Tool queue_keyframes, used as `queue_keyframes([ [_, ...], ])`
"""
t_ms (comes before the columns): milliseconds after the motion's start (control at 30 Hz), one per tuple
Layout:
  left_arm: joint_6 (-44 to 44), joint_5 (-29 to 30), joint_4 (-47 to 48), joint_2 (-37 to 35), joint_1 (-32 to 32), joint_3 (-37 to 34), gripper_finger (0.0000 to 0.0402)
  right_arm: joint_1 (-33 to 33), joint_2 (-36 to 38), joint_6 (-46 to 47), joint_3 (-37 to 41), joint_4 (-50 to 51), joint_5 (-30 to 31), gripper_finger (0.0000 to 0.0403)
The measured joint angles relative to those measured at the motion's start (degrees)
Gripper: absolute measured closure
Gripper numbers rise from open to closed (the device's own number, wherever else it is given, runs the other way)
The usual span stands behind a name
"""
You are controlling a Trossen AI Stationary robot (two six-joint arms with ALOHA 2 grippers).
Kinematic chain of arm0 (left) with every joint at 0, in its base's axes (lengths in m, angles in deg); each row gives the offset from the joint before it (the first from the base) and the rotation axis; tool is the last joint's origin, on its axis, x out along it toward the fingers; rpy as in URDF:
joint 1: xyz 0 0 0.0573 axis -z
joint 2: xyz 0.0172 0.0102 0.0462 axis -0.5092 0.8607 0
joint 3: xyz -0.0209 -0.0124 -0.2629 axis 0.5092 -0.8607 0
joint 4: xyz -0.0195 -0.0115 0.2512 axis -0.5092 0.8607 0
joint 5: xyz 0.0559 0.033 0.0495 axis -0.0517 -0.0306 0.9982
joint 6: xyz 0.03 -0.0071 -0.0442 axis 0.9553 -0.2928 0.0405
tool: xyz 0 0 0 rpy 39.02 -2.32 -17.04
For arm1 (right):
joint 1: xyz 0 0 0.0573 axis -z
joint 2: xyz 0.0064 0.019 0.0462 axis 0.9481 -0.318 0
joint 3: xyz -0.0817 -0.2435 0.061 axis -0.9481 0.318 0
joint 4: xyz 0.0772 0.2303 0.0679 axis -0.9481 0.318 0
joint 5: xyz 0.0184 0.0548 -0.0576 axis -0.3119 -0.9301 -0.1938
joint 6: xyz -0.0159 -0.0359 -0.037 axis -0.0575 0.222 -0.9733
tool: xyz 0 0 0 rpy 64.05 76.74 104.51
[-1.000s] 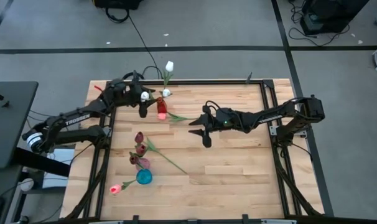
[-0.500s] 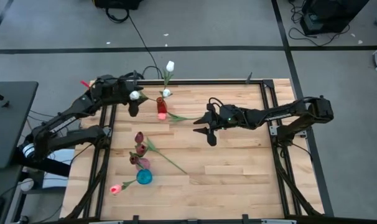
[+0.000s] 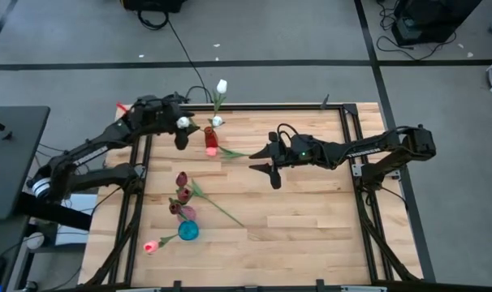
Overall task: Sort flowers into vase by color
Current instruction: Put the white tulip into the red vase, then move the pink vase to the top right of the table
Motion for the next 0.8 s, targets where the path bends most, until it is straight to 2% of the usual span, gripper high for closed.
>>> queue_keyframes([
  [133, 3.79, -0.29, 7.2, 4.6, 0.0, 4.76, 0.0114, 0.0, -0.02, -0.41, -0.01, 0.5, -0.02, 0.0232],
  [233, 6.22, -0.19, 14.05, 7.42, 0.03, 8.48, 0.009, 0.17, -0.02, -0.74, -0.01, 0.81, -0.02, 0.0232],
  [333, 10.78, 2.46, 22.68, 10.16, 0.04, 12.05, 0.0062, 0.2, -0.02, -0.72, 0.0, 0.92, -0.02, 0.0232],
  [400, 13.41, 4.67, 26.97, 11.76, 0.4, 13.97, 0.0058, 0.2, -0.02, -0.33, -0.01, 1.25, -0.03, 0.0232],
  [467, 13.6, 6.0, 28.4, 13.15, 1.22, 15.2, 0.0074, 0.1, -0.02, -0.22, 0.0, 1.37, -0.17, 0.0232],
  [567, 15.11, 6.28, 31.75, 13.84, 1.84, 16.99, 0.0123, -0.09, -0.02, -0.19, -0.02, 1.38, -0.51, 0.0232],
  [700, 16.34, 12.44, 36.94, 13.8, 1.76, 20.59, 0.0197, -0.17, -0.02, 0.3, -0.01, 1.46, -1.7, 0.0232],
  [800, 16.4, 13.83, 40.75, 12.84, 0.94, 24.06, 0.0235, -0.17, -0.02, 0.31, 0.0, 1.51, -1.96, 0.0232],
])
